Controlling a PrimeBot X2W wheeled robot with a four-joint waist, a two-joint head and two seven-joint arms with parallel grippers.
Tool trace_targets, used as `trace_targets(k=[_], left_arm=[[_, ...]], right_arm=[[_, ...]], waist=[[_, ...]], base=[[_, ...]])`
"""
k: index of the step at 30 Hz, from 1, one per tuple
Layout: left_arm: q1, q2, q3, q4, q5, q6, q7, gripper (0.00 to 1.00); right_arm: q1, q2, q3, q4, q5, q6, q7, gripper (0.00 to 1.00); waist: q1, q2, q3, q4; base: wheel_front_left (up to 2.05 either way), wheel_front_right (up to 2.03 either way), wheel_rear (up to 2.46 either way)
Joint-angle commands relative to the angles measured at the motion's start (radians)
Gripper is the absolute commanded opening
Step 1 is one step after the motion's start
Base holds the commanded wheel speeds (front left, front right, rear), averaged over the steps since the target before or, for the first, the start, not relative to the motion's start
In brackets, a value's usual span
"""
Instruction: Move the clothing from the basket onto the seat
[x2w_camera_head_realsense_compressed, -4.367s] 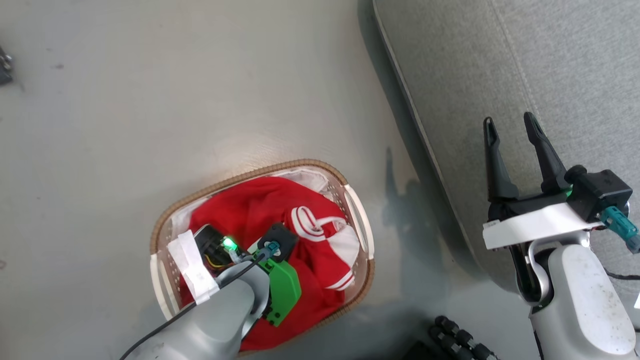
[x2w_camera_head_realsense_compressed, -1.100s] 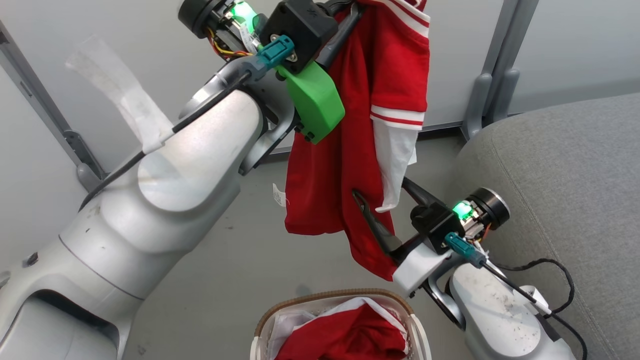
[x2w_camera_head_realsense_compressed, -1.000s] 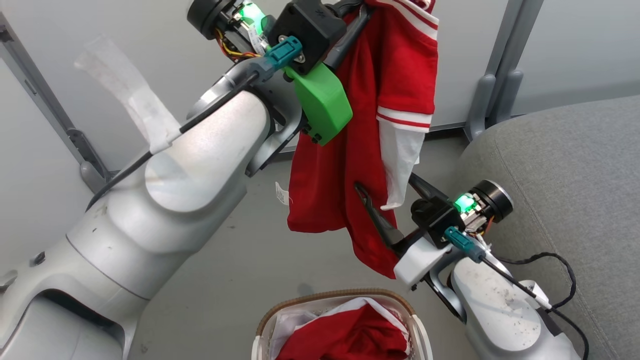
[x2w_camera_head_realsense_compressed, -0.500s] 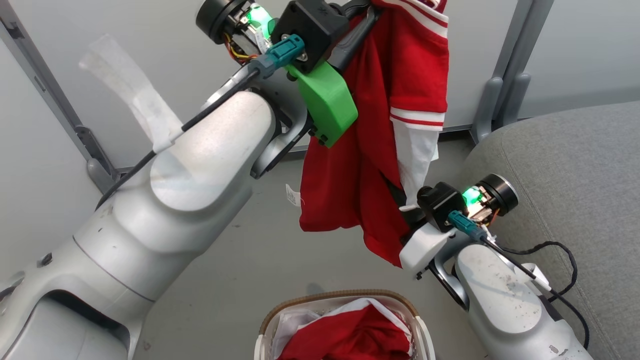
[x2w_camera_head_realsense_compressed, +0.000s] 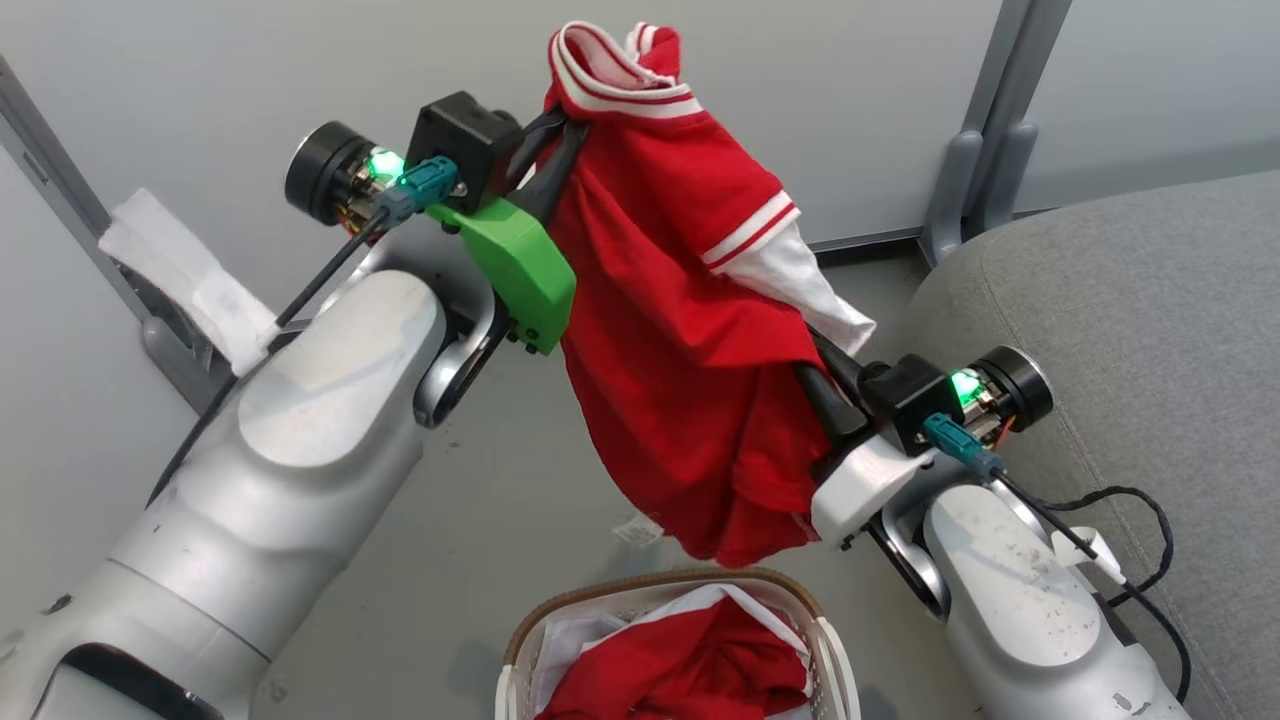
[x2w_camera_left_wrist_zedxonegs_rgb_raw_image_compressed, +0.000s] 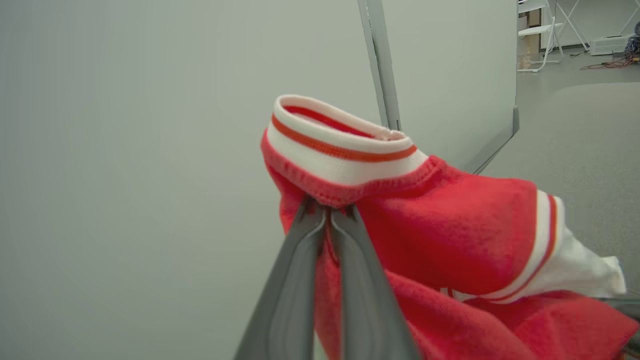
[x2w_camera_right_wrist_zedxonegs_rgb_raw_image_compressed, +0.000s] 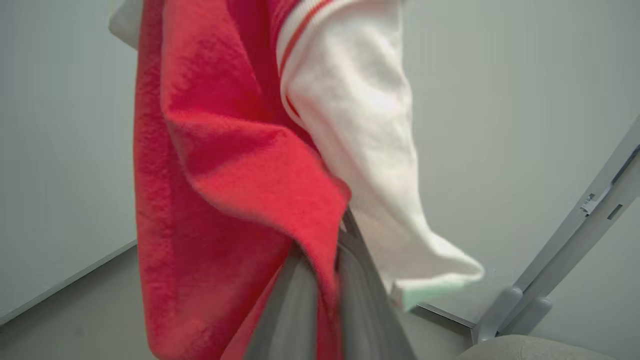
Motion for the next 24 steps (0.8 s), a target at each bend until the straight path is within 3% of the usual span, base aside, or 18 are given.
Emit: trace_targets(k=[1,3,4,5,16,24], left_arm=[[0.025,-0.001,0.009,0.011,-0.016,0.004,-0.014,0.44],[0.049,-0.003,0.013,0.027,-0.027,-0.002,-0.029,0.49],[0.061,-0.005,0.015,0.033,-0.035,-0.004,-0.039,0.71],[0.072,-0.008,0.017,0.038,-0.043,-0.005,-0.047,1.0],[0.258,-0.048,0.032,0.044,-0.09,-0.01,-0.129,1.0],[0.415,-0.082,0.085,-0.038,-0.04,-0.005,-0.138,1.0]], right_arm=[[0.01,-0.004,-0.007,-0.012,0.005,-0.001,-0.002,0.0],[0.014,-0.004,-0.017,-0.024,0.003,-0.001,-0.002,0.0],[0.016,-0.004,-0.024,-0.031,0.003,-0.001,-0.002,0.0],[0.016,-0.004,-0.03,-0.036,0.003,-0.001,-0.002,0.0],[0.005,-0.004,-0.113,-0.089,0.007,-0.001,-0.003,0.0],[0.006,-0.004,-0.169,-0.118,-0.003,-0.001,-0.002,0.0]], waist=[[0.0,0.0,0.003,-0.004],[0.0,0.0,0.005,-0.006],[0.0,0.0,0.006,-0.006],[0.0,0.0,0.007,-0.007],[0.0,0.0,0.014,-0.011],[0.0,0.0,0.019,-0.012]], base=[[0.0,0.0,0.0],[0.0,0.0,0.0],[0.0,0.0,0.0],[0.0,0.0,0.0],[0.0,0.0,0.0],[0.0,0.0,0.0]])
